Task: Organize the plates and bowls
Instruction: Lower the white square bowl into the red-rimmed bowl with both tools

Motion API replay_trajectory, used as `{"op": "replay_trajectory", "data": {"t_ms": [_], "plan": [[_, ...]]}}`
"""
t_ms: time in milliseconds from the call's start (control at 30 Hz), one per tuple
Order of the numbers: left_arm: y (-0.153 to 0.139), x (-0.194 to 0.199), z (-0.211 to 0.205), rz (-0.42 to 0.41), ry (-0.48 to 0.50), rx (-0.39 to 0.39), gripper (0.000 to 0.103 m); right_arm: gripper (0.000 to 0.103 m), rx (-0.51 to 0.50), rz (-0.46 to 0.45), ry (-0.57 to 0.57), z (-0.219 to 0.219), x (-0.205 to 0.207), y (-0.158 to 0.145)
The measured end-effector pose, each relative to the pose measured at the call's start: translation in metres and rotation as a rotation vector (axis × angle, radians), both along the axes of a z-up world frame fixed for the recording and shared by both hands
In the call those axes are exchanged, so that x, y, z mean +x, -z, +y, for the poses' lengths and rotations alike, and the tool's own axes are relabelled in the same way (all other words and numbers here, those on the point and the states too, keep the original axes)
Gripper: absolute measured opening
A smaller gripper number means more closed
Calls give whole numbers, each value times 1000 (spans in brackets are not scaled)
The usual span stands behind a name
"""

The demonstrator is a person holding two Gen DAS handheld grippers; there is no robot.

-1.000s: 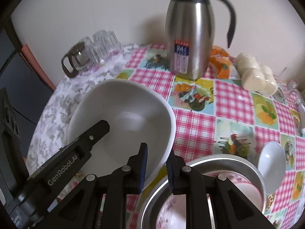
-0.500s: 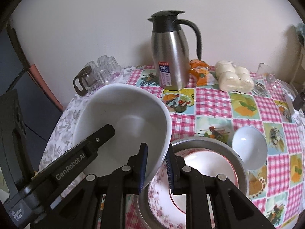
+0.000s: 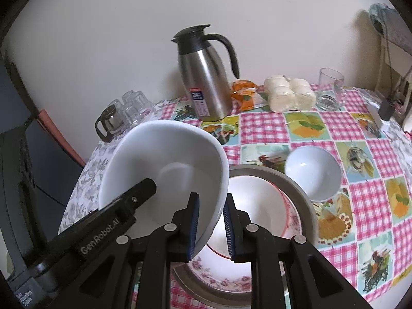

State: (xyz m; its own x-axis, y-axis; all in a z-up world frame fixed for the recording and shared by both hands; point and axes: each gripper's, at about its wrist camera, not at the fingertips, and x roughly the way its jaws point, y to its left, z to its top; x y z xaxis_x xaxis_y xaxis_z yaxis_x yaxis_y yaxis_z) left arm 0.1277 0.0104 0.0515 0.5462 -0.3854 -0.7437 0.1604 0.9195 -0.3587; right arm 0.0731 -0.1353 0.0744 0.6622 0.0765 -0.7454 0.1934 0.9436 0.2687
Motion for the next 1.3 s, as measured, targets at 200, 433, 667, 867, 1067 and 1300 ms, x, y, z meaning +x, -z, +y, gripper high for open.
{"op": "replay_trajectory", "data": {"t_ms": [200,433,667,867,1067,1300], "plan": [[-1,-8,-21,-9,21,36,18,21,41,-13,32,-20,-13,6],[-4,-15,-39,-22,34,54,18,21,66,-25,59,-38,-23,8],[-5,-18,-53,-30,40,59,18,21,79,-11,88,-51,-29,17],[0,-15,-54,-19,36,52,18,21,74,-14,91,-53,-29,16],[8,-9,-51,4,21,48,18,21,87,1,79,-51,-22,26],[22,0,-46,37,7,26,18,21,100,21,71,-51,-13,41]]}}
